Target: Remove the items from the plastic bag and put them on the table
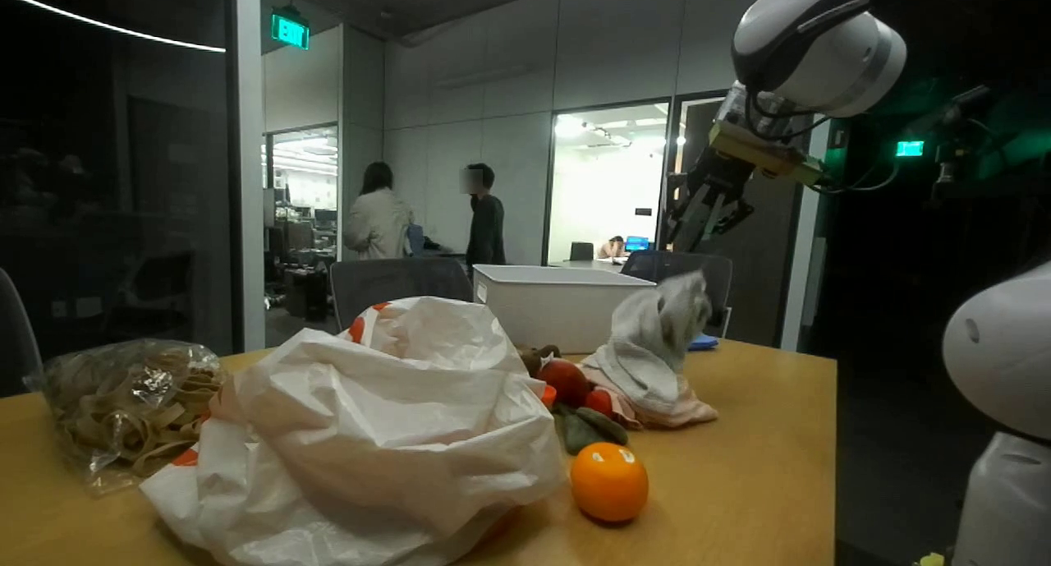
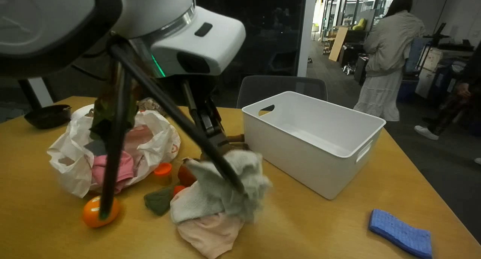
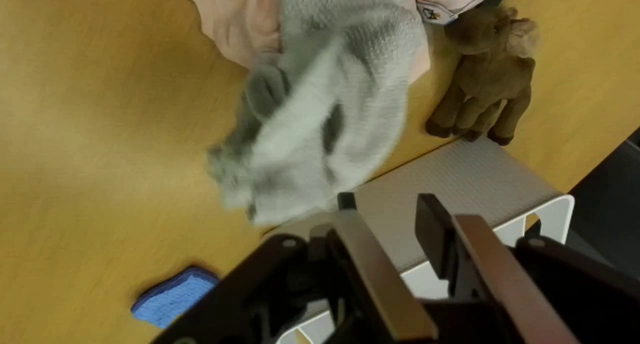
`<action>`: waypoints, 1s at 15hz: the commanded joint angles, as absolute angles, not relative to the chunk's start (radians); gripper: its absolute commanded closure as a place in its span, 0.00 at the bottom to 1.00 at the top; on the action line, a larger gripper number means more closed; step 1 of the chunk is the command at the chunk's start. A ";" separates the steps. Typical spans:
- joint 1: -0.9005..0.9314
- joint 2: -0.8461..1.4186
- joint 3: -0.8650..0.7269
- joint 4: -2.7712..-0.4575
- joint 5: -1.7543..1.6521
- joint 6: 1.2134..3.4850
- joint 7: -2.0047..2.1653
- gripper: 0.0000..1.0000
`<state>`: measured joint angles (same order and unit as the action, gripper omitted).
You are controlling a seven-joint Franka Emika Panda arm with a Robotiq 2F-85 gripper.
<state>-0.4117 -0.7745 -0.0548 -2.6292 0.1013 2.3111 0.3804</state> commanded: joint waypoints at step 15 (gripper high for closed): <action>0.179 -0.582 0.106 -2.687 0.293 2.362 0.222 0.00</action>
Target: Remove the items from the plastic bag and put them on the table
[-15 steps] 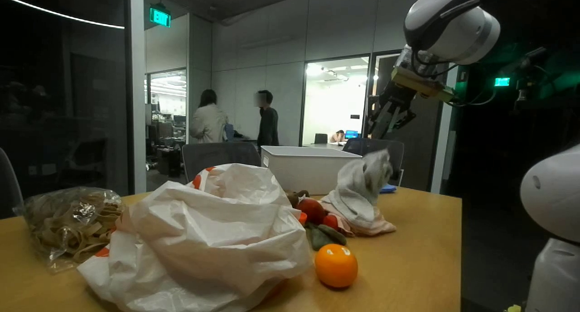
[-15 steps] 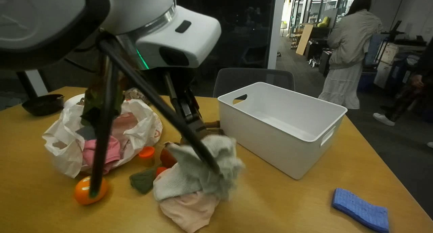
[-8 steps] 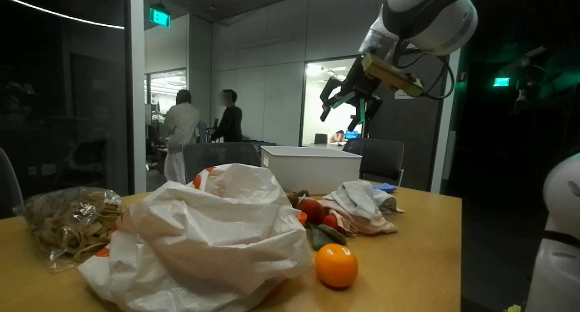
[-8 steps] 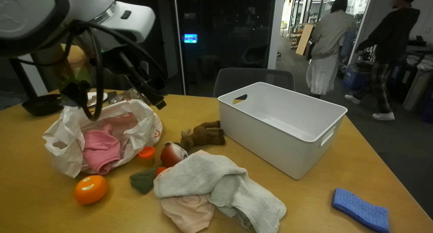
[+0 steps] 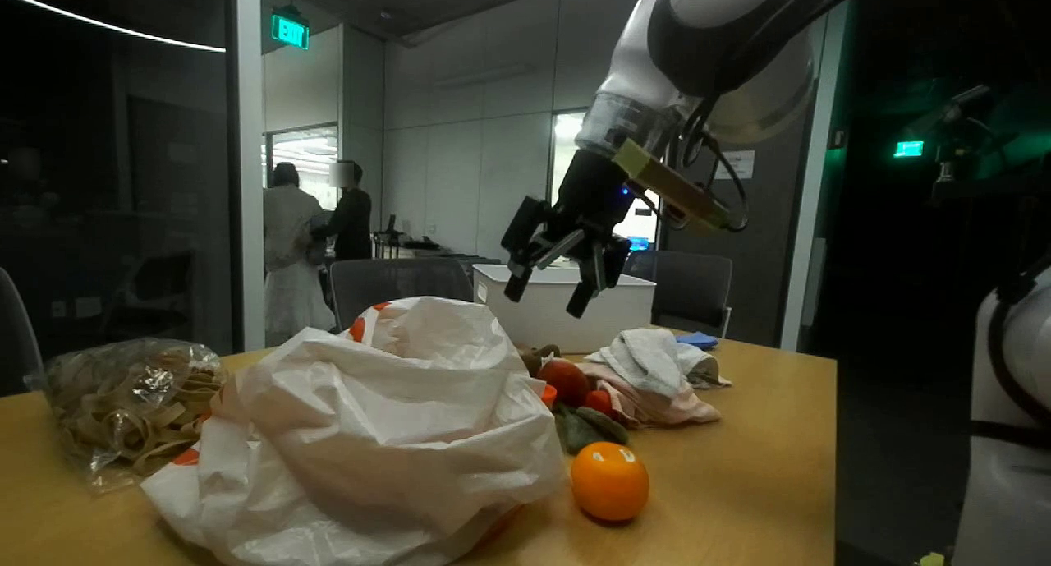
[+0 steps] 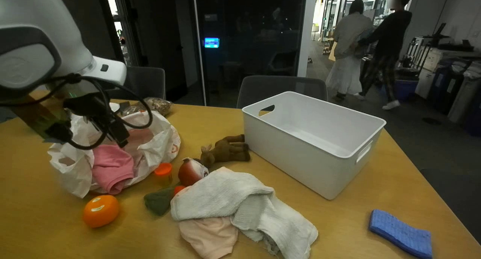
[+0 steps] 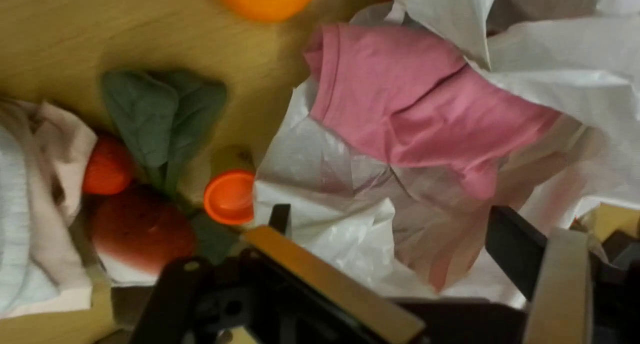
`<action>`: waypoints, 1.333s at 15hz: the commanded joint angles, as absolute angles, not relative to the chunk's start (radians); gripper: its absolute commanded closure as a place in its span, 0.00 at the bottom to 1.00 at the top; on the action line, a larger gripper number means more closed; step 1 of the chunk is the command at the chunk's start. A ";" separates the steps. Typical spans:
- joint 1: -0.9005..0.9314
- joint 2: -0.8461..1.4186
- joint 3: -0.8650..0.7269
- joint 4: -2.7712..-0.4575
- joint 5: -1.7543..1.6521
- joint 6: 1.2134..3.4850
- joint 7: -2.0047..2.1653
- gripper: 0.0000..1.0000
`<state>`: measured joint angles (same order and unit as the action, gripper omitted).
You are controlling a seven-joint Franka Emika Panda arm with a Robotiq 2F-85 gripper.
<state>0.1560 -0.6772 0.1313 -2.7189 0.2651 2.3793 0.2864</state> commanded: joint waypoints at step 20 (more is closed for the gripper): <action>0.181 -0.300 0.172 -2.620 0.236 2.263 0.181 0.00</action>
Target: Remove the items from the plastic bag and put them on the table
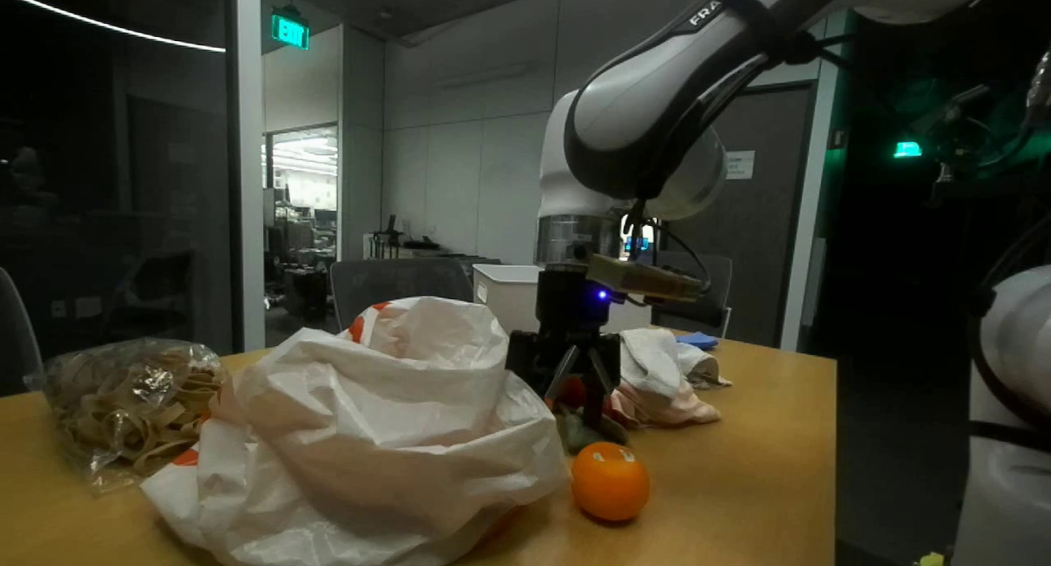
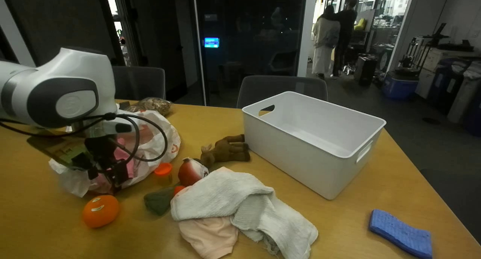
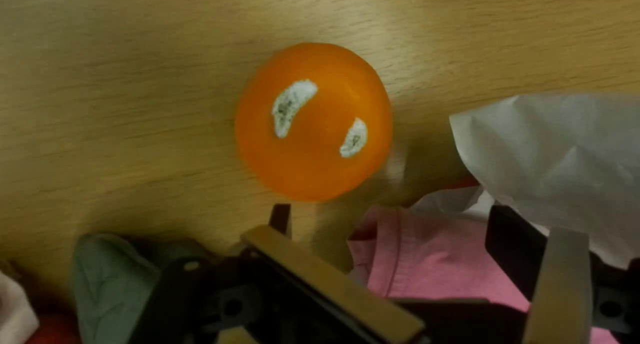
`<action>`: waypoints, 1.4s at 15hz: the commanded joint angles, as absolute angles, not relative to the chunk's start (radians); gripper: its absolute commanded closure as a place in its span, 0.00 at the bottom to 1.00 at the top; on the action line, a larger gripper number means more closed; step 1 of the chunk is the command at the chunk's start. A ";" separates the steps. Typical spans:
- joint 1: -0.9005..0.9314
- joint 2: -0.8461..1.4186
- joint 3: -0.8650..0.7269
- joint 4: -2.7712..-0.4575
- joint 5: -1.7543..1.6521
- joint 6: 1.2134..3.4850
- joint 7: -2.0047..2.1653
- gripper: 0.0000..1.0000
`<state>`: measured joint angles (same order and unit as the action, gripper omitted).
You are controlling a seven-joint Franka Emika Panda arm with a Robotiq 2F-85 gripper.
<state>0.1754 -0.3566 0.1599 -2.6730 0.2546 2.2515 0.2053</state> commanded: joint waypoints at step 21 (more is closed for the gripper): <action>0.172 -0.092 0.170 -2.437 0.231 2.234 0.163 0.91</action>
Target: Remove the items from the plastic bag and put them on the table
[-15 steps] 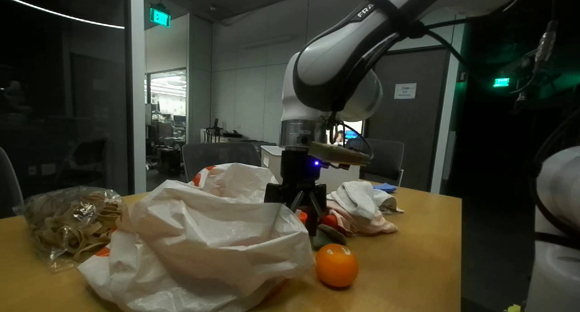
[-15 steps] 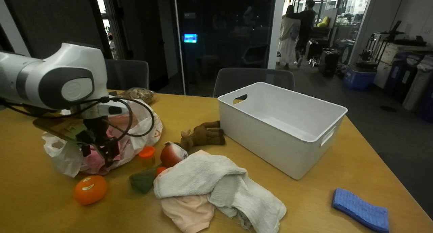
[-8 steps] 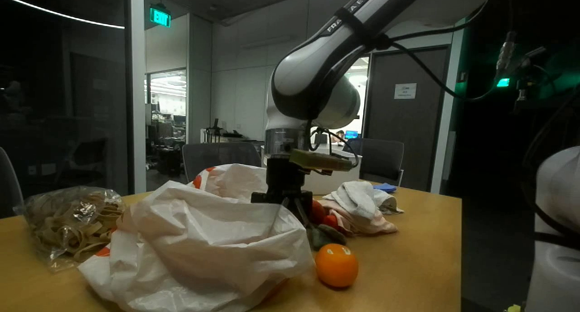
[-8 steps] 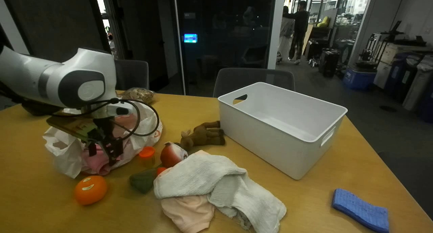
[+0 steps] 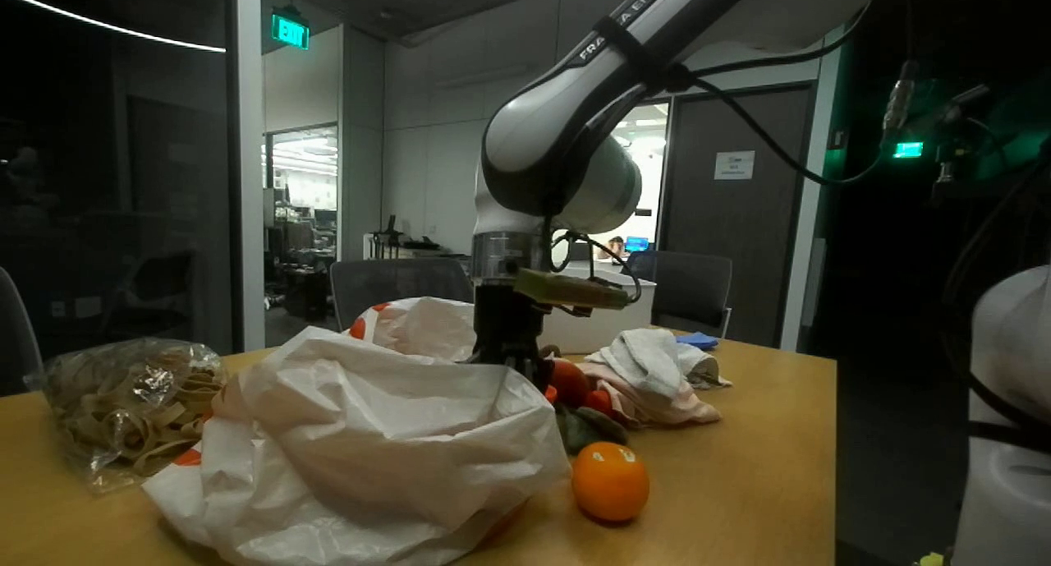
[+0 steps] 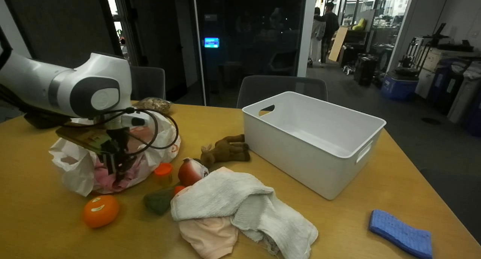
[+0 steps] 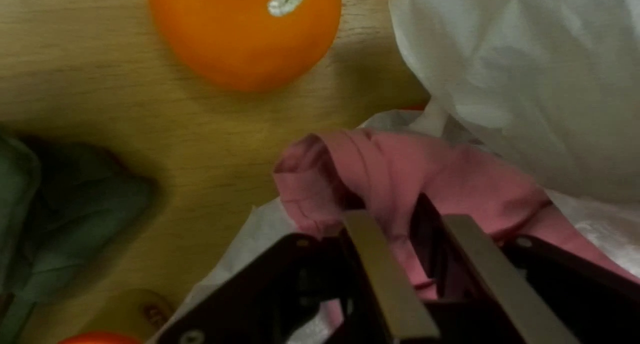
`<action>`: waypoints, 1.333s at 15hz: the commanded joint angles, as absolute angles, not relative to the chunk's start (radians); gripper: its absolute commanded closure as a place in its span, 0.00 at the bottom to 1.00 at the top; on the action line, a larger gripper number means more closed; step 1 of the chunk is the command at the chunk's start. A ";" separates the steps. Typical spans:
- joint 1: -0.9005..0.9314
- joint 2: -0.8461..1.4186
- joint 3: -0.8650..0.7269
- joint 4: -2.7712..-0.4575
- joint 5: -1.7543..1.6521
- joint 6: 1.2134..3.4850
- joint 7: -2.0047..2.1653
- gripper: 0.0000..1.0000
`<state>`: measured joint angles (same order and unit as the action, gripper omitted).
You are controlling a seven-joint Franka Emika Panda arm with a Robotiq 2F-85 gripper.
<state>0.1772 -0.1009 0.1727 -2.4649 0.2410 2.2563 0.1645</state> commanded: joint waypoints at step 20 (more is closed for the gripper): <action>0.111 -0.636 0.161 -2.529 0.044 2.421 0.257 0.92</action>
<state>0.1446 -0.5026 0.1742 -2.4782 0.0432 2.3780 0.2286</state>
